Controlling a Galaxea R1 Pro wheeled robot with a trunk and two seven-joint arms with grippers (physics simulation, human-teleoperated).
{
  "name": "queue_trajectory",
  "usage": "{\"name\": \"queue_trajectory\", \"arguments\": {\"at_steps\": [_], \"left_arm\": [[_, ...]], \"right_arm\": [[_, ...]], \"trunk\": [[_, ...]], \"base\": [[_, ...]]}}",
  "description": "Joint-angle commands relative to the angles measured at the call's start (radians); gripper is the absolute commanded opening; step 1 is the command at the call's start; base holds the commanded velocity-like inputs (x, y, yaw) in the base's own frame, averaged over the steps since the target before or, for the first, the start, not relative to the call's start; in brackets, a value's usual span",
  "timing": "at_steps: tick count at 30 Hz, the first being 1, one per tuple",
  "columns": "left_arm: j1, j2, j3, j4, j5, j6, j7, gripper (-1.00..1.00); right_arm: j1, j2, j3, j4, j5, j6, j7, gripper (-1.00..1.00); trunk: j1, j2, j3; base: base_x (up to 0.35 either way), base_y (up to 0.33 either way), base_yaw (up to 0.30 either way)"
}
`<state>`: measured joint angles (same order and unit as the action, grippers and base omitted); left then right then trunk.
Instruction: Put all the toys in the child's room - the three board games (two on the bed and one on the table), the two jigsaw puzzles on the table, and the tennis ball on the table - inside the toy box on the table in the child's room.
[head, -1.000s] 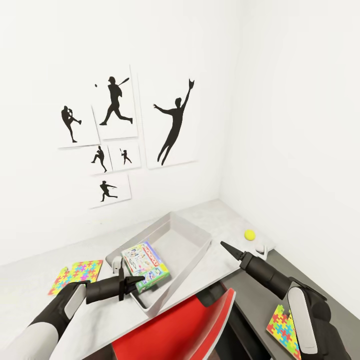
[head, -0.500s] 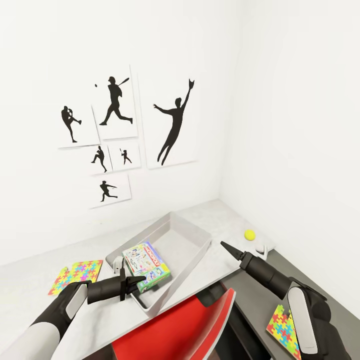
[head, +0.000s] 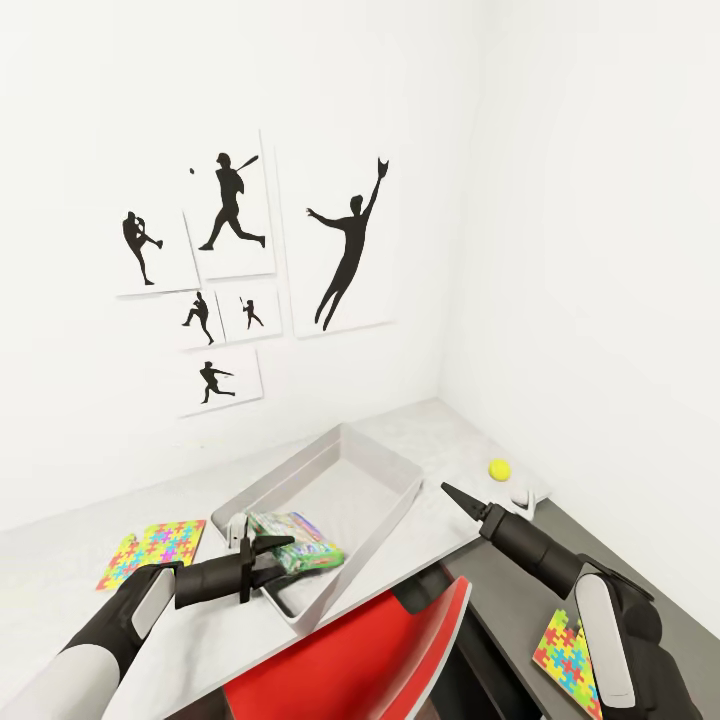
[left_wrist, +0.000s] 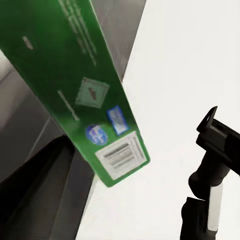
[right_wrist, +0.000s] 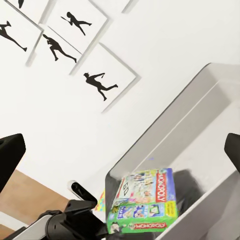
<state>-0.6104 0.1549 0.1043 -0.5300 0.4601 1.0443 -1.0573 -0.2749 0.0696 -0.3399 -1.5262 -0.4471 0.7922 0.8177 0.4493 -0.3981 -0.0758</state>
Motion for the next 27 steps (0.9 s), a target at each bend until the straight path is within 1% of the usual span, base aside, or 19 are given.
{"name": "queue_trajectory", "arguments": {"at_steps": [1,27], "left_arm": [[0.0,0.0,-0.002,0.001,-0.03,0.003,-0.003,1.0],[0.0,0.0,0.003,0.0,-0.022,0.003,-0.003,1.0]], "right_arm": [[-0.001,0.001,-0.002,0.0,-0.001,0.005,0.003,1.0],[-0.001,0.001,-0.002,0.0,-0.001,0.005,0.003,1.0]], "trunk": [[0.001,-0.002,-0.003],[0.001,-0.002,-0.003]], "base": [[0.0,0.0,0.0],[0.0,0.0,0.0]]}}
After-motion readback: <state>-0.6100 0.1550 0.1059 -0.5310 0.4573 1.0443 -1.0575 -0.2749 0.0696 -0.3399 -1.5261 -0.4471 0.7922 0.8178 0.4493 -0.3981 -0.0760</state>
